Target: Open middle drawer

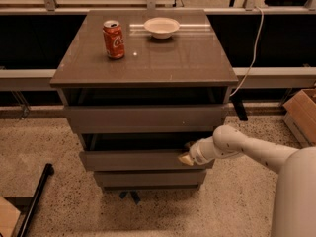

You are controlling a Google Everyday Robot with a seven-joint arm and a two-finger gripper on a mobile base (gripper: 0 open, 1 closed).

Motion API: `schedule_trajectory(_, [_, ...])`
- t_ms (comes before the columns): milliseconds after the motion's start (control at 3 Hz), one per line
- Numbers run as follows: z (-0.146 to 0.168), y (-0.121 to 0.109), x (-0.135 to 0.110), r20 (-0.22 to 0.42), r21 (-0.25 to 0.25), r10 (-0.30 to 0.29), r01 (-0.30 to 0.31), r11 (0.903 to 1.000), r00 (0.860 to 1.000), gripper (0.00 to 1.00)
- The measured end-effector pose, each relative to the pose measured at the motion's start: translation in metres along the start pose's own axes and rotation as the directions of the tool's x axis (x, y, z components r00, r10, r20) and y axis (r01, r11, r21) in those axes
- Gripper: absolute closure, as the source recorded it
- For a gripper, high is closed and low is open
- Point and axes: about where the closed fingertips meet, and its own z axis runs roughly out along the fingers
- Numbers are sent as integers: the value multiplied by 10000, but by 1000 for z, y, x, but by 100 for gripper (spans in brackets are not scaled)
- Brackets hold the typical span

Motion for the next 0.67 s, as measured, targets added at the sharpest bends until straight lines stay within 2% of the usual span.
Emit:
schedule_trajectory(333, [-2,0,-2,0,0,-1,1,10000,10000,54])
schedule_trajectory(667, [-5,0,-4,-1,0,-1,1,10000,10000,31])
